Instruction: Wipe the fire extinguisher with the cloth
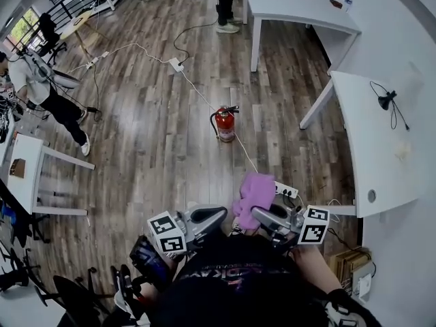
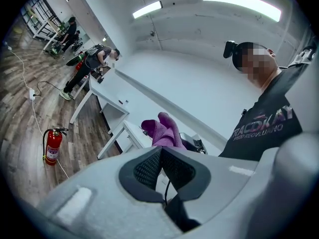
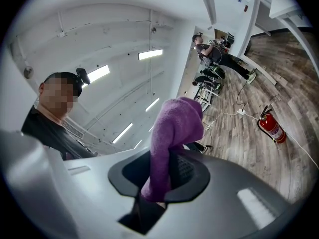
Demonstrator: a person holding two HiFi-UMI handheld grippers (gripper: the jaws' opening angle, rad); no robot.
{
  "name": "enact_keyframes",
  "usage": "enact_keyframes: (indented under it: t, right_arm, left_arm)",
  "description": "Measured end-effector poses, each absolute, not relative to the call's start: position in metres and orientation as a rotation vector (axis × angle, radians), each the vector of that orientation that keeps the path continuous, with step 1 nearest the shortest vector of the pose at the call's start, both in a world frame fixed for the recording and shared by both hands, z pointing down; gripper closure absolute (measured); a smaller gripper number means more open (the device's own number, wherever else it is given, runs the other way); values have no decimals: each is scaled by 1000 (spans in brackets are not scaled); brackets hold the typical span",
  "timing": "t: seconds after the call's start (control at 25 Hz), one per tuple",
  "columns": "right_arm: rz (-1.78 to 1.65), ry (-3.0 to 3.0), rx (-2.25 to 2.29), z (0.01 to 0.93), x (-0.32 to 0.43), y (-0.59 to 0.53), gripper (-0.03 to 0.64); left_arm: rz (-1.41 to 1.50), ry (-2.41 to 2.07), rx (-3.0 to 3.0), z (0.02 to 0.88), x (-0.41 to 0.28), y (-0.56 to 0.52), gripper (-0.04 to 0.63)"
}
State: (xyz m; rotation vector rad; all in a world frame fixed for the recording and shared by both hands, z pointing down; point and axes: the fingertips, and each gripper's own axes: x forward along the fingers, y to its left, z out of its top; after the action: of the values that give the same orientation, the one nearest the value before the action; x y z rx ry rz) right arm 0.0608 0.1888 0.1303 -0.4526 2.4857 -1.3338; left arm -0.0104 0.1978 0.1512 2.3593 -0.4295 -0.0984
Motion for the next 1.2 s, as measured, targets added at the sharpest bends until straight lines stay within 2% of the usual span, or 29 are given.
enact_keyframes:
  t: [1.2]
  right_arm:
    - [-1356,2480,-469,135,56,191,543]
  left_arm:
    - [-146,-429,2300,154,-13,190,597]
